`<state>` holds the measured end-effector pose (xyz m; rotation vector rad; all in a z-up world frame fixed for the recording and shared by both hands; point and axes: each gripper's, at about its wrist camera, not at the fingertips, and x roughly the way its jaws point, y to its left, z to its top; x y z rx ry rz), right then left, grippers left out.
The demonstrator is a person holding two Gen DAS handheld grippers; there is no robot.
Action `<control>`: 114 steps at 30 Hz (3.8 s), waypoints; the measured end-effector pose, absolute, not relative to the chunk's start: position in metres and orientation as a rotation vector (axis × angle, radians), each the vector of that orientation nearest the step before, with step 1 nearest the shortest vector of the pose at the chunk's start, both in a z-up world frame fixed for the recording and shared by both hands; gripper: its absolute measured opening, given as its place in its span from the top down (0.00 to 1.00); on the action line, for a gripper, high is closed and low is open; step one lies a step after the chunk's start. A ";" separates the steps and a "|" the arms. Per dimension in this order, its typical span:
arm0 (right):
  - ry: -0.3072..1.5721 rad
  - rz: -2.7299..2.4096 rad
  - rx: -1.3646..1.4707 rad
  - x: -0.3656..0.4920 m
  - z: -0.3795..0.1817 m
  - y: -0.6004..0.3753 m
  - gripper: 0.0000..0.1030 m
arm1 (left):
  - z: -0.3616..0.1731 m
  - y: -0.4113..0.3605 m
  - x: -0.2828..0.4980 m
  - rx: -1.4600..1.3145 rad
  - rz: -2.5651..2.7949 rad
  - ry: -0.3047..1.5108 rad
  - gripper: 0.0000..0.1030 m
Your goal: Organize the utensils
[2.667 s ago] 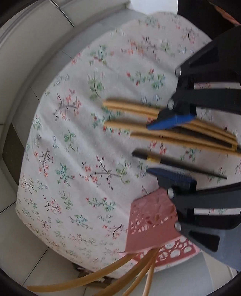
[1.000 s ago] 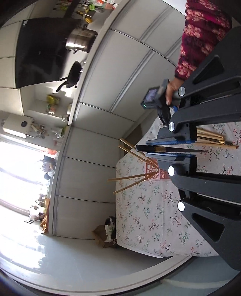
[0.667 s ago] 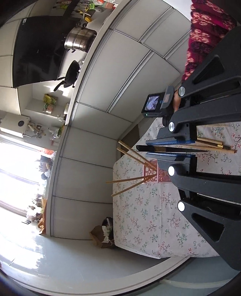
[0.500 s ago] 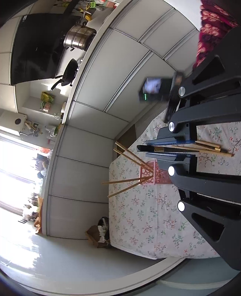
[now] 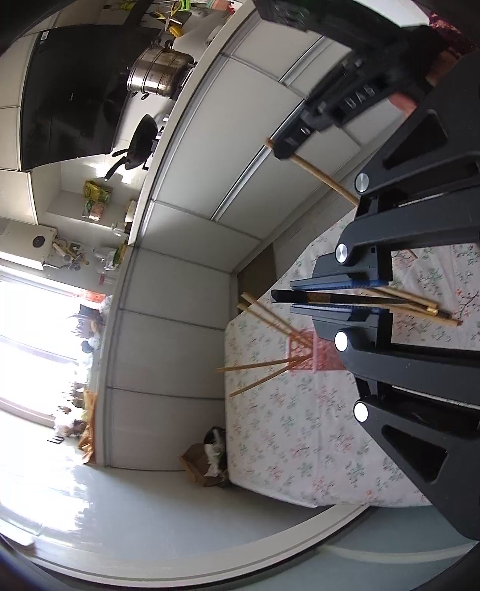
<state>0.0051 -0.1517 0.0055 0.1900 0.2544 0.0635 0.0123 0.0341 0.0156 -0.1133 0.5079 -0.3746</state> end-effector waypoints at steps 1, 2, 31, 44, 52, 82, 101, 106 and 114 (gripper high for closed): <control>0.236 0.063 0.188 0.007 0.014 -0.151 0.93 | 0.021 0.034 0.014 -0.105 -0.365 0.493 0.94; 0.220 0.065 0.193 0.011 0.022 -0.151 0.93 | 0.027 0.034 0.016 -0.098 -0.355 0.476 0.94; 0.154 0.087 0.226 0.116 0.039 -0.131 0.92 | -0.026 0.045 0.180 -0.131 -0.238 0.455 0.87; 0.066 0.092 0.217 0.141 0.048 -0.100 0.92 | 0.039 0.124 0.079 -0.307 -0.116 0.197 0.69; 0.106 0.054 0.209 0.172 -0.001 -0.077 0.89 | 0.035 0.145 0.078 -0.316 -0.097 0.208 0.68; 0.166 -0.203 0.169 -0.006 0.022 -0.162 0.06 | 0.051 0.051 -0.026 -0.089 -0.058 0.211 0.07; 0.421 -0.206 0.139 -0.017 -0.074 -0.216 0.06 | -0.010 -0.011 0.012 0.119 -0.256 0.562 0.07; 0.538 -0.226 0.187 -0.003 -0.124 -0.249 0.06 | -0.063 -0.043 0.070 0.237 -0.431 0.900 0.07; 0.651 -0.253 0.392 0.008 -0.153 -0.291 0.06 | -0.144 -0.070 0.163 0.163 -0.395 1.235 0.11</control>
